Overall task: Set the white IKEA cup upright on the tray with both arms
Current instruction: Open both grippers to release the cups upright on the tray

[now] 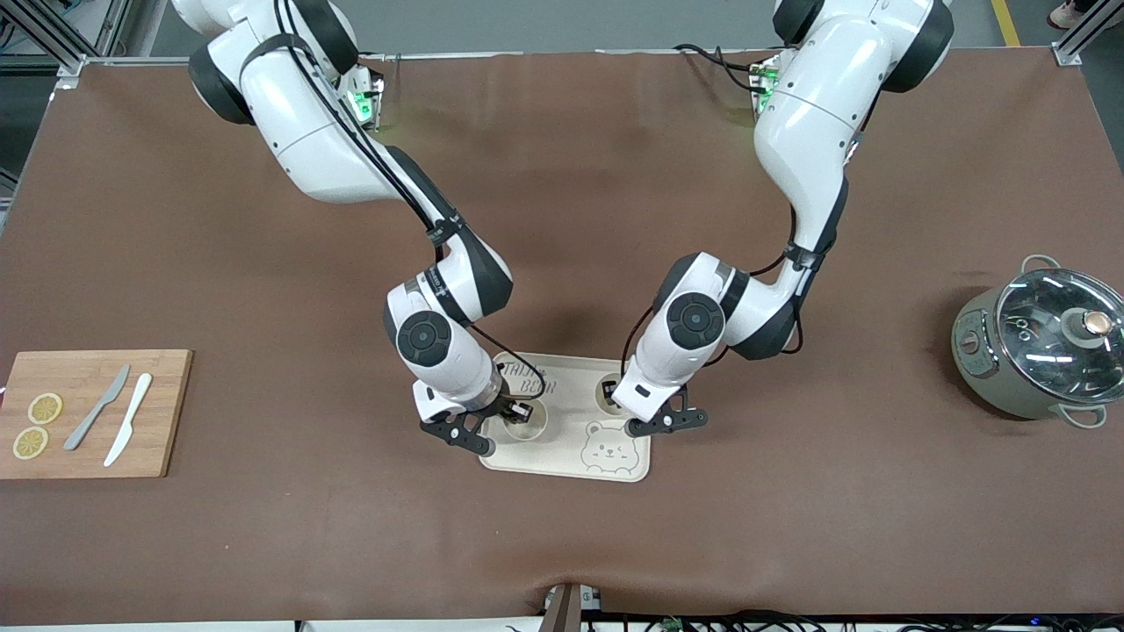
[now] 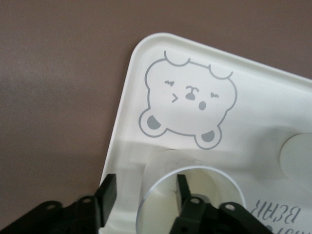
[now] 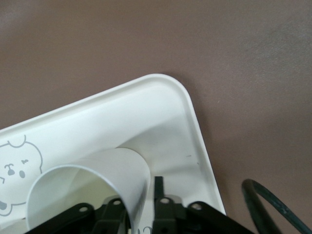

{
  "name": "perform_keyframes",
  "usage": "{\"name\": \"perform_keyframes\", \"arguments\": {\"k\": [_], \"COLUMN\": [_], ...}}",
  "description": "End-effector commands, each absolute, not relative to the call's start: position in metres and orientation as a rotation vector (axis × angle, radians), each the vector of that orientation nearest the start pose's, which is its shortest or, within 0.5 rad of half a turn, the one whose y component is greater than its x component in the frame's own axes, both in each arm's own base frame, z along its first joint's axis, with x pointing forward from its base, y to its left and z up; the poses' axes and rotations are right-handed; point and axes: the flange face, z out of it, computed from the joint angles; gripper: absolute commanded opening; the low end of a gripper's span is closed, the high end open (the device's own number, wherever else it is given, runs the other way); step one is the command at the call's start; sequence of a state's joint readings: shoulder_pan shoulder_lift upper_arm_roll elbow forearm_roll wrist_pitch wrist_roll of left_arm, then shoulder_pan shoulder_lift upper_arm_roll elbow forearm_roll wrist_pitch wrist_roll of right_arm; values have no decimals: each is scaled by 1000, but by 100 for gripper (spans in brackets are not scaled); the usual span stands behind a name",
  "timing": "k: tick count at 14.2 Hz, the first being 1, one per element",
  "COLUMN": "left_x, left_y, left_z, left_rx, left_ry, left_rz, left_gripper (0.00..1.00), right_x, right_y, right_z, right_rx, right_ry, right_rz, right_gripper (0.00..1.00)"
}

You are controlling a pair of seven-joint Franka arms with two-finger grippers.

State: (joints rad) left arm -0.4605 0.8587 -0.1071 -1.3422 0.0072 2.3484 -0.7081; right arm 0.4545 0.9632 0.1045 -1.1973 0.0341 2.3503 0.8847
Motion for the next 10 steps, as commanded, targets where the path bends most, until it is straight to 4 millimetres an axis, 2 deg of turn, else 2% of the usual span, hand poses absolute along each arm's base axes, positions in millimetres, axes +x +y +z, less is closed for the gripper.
{"name": "perform_keyframes", "arguments": {"k": [1,3,5,8,9,10], "left_x": [648,649,647,661,665,672], "left_y": [-391,-388,-379,-346,-334,-318], "left_z": [247,259,263,285,291,300], "left_rx": [-3271,-3266,-3224,-3202,-3198,-3200], "left_ry": [-390,-401,-395,-431,-401,-359], "left_rz": [-148,-138,-50,-37,-24,-31], "left_gripper": [100,100,100,100,100,100], "right_x": [675,676,676,659,653,654], "right_y": [395,394,388,372,359,326], "right_z": [219,234,266,351,398,442], "right_rx": [-2898,-2909,-2934,-3043,-3052,-3042], "right_ry": [571,552,558,572,574,597], "right_rz": [-166,-189,-163,-15,-8,-11], "right_gripper": [100,100,100,100,100,100]}}
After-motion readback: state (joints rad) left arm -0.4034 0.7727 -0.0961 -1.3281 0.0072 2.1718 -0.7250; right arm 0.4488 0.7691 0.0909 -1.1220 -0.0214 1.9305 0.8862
